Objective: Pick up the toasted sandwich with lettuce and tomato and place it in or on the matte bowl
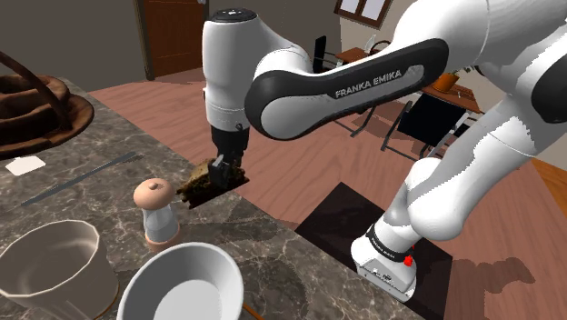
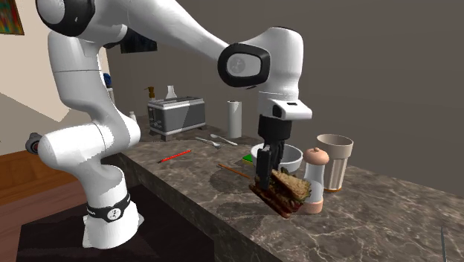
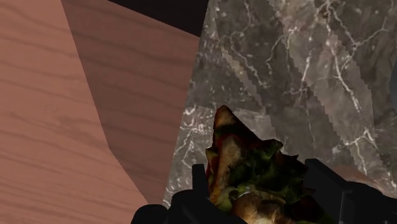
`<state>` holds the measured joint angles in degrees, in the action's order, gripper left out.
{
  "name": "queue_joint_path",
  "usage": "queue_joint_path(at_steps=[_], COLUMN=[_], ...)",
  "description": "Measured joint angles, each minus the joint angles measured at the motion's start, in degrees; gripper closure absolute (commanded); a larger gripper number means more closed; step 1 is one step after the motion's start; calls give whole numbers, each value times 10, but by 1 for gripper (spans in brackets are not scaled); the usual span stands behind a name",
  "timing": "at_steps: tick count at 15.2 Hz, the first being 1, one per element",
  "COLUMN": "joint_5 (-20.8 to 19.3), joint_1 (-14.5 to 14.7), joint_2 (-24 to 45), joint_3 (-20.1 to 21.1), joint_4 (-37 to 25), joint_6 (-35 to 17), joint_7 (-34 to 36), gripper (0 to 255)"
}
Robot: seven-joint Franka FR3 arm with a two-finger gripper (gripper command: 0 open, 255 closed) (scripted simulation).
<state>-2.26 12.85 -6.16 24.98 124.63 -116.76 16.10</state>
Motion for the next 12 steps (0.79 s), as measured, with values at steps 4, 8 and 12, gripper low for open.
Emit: queue_joint_path(at_steps=[4,8,12], joint_5=[5,9,12], joint_1=[-1,0,0], joint_2=[-10,-20,-26], joint_3=[-2,-4,-5], joint_4=[-22,-43,-67], joint_6=[31,61,91], joint_7=[-6,-10,-14], gripper=[255,255,255])
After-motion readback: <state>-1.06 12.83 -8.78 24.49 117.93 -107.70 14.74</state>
